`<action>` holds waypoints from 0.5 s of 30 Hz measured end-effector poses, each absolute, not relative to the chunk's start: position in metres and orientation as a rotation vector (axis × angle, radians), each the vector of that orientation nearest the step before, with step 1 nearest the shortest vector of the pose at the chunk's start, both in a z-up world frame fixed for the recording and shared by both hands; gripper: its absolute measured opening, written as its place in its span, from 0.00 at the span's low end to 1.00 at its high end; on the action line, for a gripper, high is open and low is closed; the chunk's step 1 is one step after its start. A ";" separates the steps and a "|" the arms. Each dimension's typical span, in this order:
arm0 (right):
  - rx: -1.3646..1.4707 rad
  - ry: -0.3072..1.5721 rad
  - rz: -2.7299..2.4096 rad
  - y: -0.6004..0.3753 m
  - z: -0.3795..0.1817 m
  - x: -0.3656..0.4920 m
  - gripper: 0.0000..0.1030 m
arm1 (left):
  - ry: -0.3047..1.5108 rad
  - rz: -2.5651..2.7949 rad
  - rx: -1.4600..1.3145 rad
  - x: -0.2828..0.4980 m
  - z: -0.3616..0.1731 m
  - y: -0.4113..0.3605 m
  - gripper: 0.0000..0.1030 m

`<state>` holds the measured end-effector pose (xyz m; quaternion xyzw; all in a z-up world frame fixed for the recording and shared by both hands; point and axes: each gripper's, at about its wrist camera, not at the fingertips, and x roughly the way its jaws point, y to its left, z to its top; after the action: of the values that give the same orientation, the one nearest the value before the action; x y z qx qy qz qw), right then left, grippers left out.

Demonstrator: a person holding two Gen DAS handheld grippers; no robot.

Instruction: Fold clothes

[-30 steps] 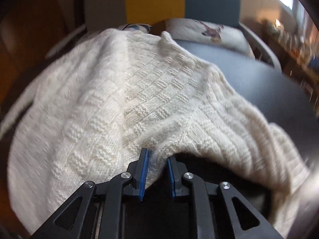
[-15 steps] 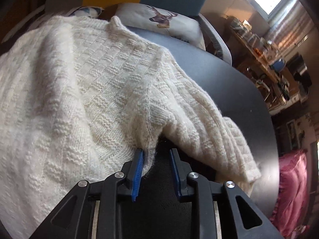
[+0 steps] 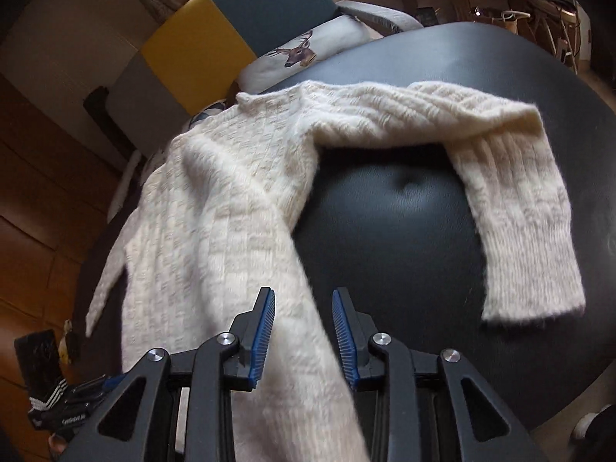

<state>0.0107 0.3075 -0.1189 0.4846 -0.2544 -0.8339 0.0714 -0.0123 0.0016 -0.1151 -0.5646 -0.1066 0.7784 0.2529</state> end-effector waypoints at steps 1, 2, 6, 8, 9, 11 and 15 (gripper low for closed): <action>1.452 -0.790 -2.465 0.304 -0.121 0.017 0.30 | -0.288 2.119 -1.529 -0.011 -0.113 0.002 0.29; 1.456 -0.795 -2.432 0.301 -0.125 0.022 0.30 | -0.290 2.118 -1.524 -0.011 -0.111 0.002 0.29; 1.456 -0.805 -2.457 0.295 -0.131 0.044 0.30 | -0.291 2.101 -1.500 -0.011 -0.100 0.008 0.29; 1.433 -0.841 -2.492 0.303 -0.130 0.053 0.31 | -0.283 2.087 -1.490 -0.012 -0.096 0.015 0.30; 1.450 -0.891 -2.452 0.306 -0.135 0.055 0.33 | -0.277 2.078 -1.487 -0.012 -0.095 0.020 0.31; 1.481 -0.955 -2.397 0.312 -0.144 0.058 0.35 | -0.278 2.052 -1.488 -0.014 -0.093 0.030 0.31; 1.383 -0.925 -2.282 0.286 -0.136 0.060 0.38 | -0.298 1.981 -1.488 -0.017 -0.086 0.051 0.31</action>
<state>0.0601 0.2856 -0.1365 0.4836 -0.3235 -0.7978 0.1581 -0.0169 0.0508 -0.0861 -0.5653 -0.1132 0.7528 0.3176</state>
